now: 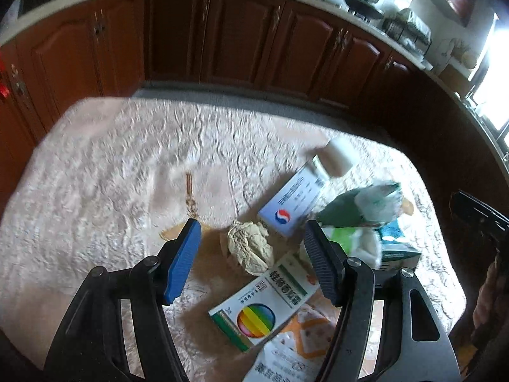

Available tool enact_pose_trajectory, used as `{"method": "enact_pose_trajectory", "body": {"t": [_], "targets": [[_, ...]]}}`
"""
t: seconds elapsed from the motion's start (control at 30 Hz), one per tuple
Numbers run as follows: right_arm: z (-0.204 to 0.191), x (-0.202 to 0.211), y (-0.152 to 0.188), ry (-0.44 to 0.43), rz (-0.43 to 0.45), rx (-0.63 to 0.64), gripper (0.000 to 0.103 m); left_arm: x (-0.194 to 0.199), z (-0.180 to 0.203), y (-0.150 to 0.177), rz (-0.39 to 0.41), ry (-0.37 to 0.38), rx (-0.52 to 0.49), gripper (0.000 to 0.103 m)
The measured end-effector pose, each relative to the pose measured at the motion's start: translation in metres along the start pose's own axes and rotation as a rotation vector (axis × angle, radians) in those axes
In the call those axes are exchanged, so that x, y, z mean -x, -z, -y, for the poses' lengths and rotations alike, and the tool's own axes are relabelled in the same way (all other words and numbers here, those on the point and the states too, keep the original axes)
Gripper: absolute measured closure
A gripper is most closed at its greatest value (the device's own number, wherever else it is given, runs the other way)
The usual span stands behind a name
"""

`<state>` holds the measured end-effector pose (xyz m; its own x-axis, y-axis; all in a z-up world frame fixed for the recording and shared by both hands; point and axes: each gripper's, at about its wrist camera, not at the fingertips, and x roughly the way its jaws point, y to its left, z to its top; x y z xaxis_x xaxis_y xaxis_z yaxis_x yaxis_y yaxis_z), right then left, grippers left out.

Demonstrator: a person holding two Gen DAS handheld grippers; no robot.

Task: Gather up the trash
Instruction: 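Move both open tools back over the trash on the table, then grasp the brown paper ball with the left tool while the right tool grasps the plastic bag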

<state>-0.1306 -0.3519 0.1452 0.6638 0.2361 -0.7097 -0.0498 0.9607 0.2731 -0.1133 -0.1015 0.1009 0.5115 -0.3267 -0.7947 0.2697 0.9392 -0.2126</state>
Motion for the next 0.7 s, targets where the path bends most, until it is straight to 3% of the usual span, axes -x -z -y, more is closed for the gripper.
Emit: {"method": "enact_pose_trajectory", "body": {"t": [0.1,0.2,0.3,0.33,0.4,0.47,0.7], "targets": [[-0.003,-0.023,-0.002,-0.016,-0.027,0.013,0.019,-0.020,-0.003,0.000,-0.040,0.005,0.013,0.037],[-0.008,-0.048,-0.005,-0.015,-0.066,0.041,0.032,-0.038,-0.006,-0.001,-0.069,0.002,0.012,0.037],[-0.008,-0.067,-0.008,-0.012,-0.091,0.054,0.039,-0.055,-0.008,-0.002,-0.105,-0.001,0.014,0.038],[-0.008,-0.073,-0.008,-0.016,-0.096,0.055,0.050,-0.059,-0.009,-0.002,-0.114,0.002,0.017,0.038],[-0.004,-0.086,-0.007,-0.040,-0.127,0.045,0.061,-0.067,-0.011,-0.002,-0.132,0.015,0.024,0.049],[-0.002,-0.091,-0.004,-0.057,-0.137,0.035,0.074,-0.076,-0.012,-0.001,-0.165,0.015,0.027,0.080],[0.007,-0.064,-0.004,-0.100,-0.067,-0.009,0.084,-0.059,-0.014,-0.003,-0.122,0.025,0.014,0.085]]}}
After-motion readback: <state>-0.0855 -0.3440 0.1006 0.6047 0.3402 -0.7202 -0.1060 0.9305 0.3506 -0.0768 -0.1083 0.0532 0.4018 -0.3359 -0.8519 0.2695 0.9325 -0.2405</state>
